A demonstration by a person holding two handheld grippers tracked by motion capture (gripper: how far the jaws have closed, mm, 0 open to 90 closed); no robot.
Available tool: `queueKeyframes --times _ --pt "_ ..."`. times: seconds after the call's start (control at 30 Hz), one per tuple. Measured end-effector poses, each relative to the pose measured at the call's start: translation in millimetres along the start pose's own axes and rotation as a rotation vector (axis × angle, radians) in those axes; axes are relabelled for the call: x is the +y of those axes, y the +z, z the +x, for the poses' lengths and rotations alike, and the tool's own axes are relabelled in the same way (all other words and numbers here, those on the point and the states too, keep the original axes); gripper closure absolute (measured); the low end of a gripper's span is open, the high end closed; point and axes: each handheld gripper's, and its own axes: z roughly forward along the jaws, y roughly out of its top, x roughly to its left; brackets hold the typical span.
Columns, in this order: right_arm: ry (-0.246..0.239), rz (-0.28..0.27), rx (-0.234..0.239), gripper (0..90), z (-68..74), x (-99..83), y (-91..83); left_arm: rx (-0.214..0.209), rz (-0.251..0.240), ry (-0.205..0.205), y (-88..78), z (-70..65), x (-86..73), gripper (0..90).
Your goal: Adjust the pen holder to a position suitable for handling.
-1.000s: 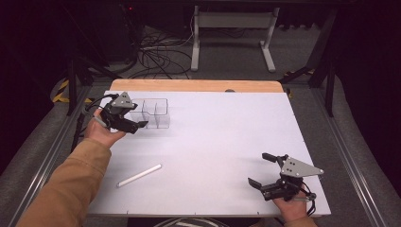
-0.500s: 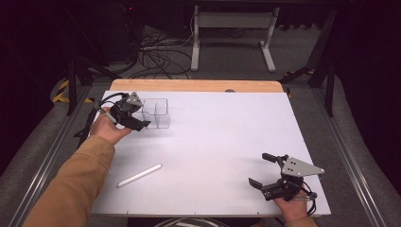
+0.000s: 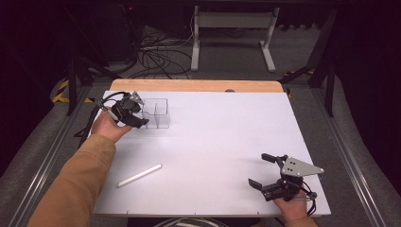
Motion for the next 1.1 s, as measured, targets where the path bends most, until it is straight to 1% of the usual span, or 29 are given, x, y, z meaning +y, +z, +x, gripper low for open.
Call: queueKeyframes --times 0.1,0.13,0.17,0.2,0.23,0.27,0.37,0.4,0.53,0.57,0.63,0.67,0.7,0.73,0.77,0.8,0.83,0.87,0.9,0.93,0.97,1.0,1.03,1.07,1.1 --pt "0.002 0.000 0.002 1.4 0.0 0.0 0.0 0.006 0.006 0.008 2.8 -1.3 0.3 40.9" --pt "0.001 0.000 0.002 1.4 -0.1 -0.1 0.1 -0.004 0.010 0.009 3.2 -1.2 0.6 42.7" --pt "0.001 0.000 0.003 1.3 -0.1 -0.1 0.2 -0.001 0.008 0.009 4.7 -2.2 0.8 44.7" --pt "0.001 0.000 0.003 1.4 -0.1 -0.1 0.2 0.001 0.022 0.016 5.6 -3.1 1.2 45.6" --pt "0.001 0.000 0.003 1.4 -0.1 -0.1 0.2 0.001 0.022 0.016 5.6 -3.1 1.2 46.1" --pt "0.004 0.001 0.006 1.4 0.0 -0.2 0.4 0.015 0.031 0.026 7.2 -4.4 1.6 47.2" --pt "0.004 0.001 0.007 1.4 0.0 -0.3 0.2 0.019 0.029 0.021 7.3 -4.5 1.8 52.9" --pt "0.005 0.000 0.007 1.4 -0.1 -0.4 0.1 0.020 0.030 0.026 7.4 -4.6 1.8 52.9" --pt "0.010 0.000 0.009 1.4 -0.4 -0.7 0.3 0.018 0.038 0.039 6.2 -4.8 1.3 55.7" --pt "0.009 -0.001 0.011 1.3 -0.6 -0.8 0.4 0.010 0.045 0.048 4.4 -4.8 0.2 57.0" --pt "0.010 -0.001 0.012 1.4 -0.5 -0.8 0.4 0.004 0.042 0.049 3.6 -5.0 -0.9 60.1" --pt "0.010 0.000 0.012 1.4 -0.5 -0.8 0.5 -0.013 0.049 0.065 1.5 -4.4 -3.0 61.8" --pt "0.011 0.000 0.012 1.4 -0.6 -0.8 0.6 -0.019 0.054 0.069 0.6 -5.0 -3.8 63.1" --pt "0.012 -0.001 0.013 1.4 -0.6 -0.8 0.7 -0.017 0.055 0.082 -0.1 -5.4 -4.2 64.1" --pt "0.013 0.000 0.014 1.4 -0.6 -0.8 0.8 -0.017 0.055 0.082 -0.1 -5.4 -4.2 65.4" --pt "0.012 0.000 0.014 1.4 -0.6 -0.9 1.0 -0.006 0.064 0.115 -1.6 -8.9 -5.2 66.8" --pt "0.011 0.002 0.011 1.4 -0.6 -1.0 1.2 -0.006 0.064 0.115 -1.6 -8.9 -5.2 68.7" --pt "0.009 0.003 0.007 1.3 -0.4 -1.0 1.2 -0.007 0.071 0.139 -2.4 -10.8 -5.7 71.8" --pt "0.010 0.003 0.007 1.4 -0.3 -0.9 1.1 -0.021 0.074 0.168 -3.4 -13.8 -6.9 75.7" --pt "0.009 0.002 0.006 1.4 -0.2 -0.9 1.0 -0.017 0.082 0.199 -4.0 -16.6 -7.0 79.6" --pt "0.009 0.003 0.005 1.4 -0.2 -0.9 1.1 -0.017 0.082 0.199 -4.0 -16.6 -7.0 83.9" --pt "0.008 0.003 0.005 1.3 -0.3 -1.0 1.3 0.018 0.087 0.230 -5.2 -21.1 -6.9 85.9" --pt "0.008 0.005 0.006 1.4 -0.3 -1.1 1.5 0.018 0.087 0.230 -5.2 -21.1 -6.9 87.6" --pt "0.005 0.005 0.006 1.4 -0.3 -1.2 1.7 -0.004 0.082 0.218 -7.8 -20.9 -6.3 88.1" --pt "0.004 0.005 0.005 1.4 -0.2 -1.2 1.8 -0.036 0.071 0.210 -8.6 -19.2 -6.2 88.2"
